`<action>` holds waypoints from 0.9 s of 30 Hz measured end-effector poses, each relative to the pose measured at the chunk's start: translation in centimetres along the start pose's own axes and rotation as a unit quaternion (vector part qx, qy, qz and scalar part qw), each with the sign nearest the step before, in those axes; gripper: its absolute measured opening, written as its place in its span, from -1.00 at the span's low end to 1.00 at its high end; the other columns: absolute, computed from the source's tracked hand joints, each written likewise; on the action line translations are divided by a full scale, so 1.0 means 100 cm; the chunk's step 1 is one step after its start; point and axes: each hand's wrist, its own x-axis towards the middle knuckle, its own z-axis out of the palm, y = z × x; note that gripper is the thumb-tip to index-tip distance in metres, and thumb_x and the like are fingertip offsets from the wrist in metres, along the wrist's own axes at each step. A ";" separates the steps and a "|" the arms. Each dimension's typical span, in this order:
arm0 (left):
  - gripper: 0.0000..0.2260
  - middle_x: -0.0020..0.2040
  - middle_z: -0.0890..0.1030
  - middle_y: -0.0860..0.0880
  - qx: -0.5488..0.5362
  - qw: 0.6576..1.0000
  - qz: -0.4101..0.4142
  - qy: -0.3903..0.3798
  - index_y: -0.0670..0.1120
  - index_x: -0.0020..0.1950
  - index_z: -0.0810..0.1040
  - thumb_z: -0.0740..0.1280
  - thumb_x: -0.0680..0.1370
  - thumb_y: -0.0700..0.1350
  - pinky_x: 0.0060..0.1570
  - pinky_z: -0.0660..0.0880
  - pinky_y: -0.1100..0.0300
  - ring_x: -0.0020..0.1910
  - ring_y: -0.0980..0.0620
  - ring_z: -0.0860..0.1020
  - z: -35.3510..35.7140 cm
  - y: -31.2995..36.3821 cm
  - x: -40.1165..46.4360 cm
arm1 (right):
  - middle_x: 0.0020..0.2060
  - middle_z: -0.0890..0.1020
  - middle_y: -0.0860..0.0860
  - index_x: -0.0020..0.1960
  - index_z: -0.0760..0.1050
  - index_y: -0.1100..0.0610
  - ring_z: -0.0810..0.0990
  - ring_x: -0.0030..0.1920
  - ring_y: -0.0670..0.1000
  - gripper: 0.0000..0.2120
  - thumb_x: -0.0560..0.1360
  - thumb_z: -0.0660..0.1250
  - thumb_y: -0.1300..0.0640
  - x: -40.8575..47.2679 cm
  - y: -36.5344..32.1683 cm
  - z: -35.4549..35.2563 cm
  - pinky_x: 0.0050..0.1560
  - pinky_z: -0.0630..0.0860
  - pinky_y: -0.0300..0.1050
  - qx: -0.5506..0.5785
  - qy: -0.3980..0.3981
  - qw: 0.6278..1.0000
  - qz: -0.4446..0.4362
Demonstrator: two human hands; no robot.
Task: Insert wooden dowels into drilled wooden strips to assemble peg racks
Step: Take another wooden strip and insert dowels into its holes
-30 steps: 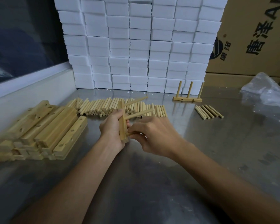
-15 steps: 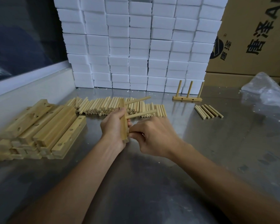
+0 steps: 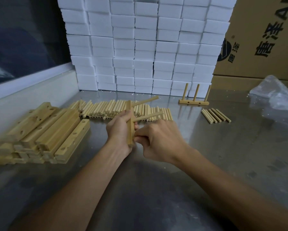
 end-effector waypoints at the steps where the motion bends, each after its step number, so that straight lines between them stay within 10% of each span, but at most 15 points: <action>1: -0.92 -0.37 0.47 -0.10 -0.001 1.000 0.006 0.004 -0.15 -0.11 0.54 0.37 0.57 -0.18 -0.63 0.31 0.25 -0.50 -0.01 0.40 0.000 -0.001 0.001 | -0.45 0.52 -0.07 -0.21 0.65 -0.02 0.36 -0.41 0.04 -0.77 0.44 0.22 0.02 0.001 -0.001 0.000 -0.39 0.15 -0.16 0.015 -0.007 1.000 0.017; 6: -0.96 -0.35 0.48 -0.13 0.006 0.999 0.032 0.021 -0.16 -0.02 0.58 0.39 0.54 -0.23 -0.63 0.31 0.24 -0.49 -0.01 0.41 0.004 -0.007 0.000 | -0.65 0.37 -0.11 -0.61 0.33 0.04 0.28 -0.51 -0.09 -0.59 0.37 0.35 0.20 0.006 0.003 0.000 -0.36 0.23 -0.19 0.167 -0.051 0.975 0.135; 13: -0.88 -0.38 0.40 -0.09 0.051 0.998 -0.037 -0.018 -0.16 -0.01 0.50 0.31 0.61 -0.11 -0.67 0.22 0.34 -0.61 0.05 0.37 0.001 0.002 0.002 | -0.44 0.54 -0.04 -0.31 0.53 0.04 0.42 -0.44 0.08 -0.97 0.29 0.36 0.13 -0.002 -0.006 0.000 -0.41 0.39 -0.11 -0.056 -0.012 0.997 -0.052; 19: -0.94 -0.35 0.45 -0.12 0.036 0.999 0.017 0.013 -0.14 -0.11 0.56 0.37 0.56 -0.23 -0.67 0.24 0.32 -0.51 0.00 0.37 0.007 -0.002 -0.001 | -0.52 0.28 -0.12 -0.41 0.48 0.05 0.29 -0.44 0.06 -0.83 0.35 0.34 0.11 0.002 -0.003 0.000 -0.41 0.15 -0.18 -0.003 0.011 1.000 0.021; 24: -0.84 -0.30 0.50 -0.09 0.035 0.999 0.039 0.010 -0.18 0.10 0.59 0.42 0.53 -0.25 -0.64 0.30 0.27 -0.44 -0.04 0.44 0.009 -0.004 -0.001 | -0.45 0.54 -0.05 -0.40 0.55 0.13 0.62 -0.13 0.05 -0.79 0.40 0.30 0.16 0.007 0.006 0.002 -0.13 0.54 -0.07 0.176 -0.084 0.971 0.139; 27: -0.88 -0.28 0.52 -0.11 0.027 0.999 0.033 0.013 -0.10 0.02 0.60 0.42 0.52 -0.26 -0.63 0.30 0.27 -0.48 -0.02 0.44 0.010 -0.005 -0.002 | -0.52 0.41 -0.10 -0.43 0.49 0.11 0.50 -0.30 0.05 -0.76 0.41 0.30 0.17 0.007 0.005 0.001 -0.21 0.45 -0.13 0.189 -0.082 0.968 0.144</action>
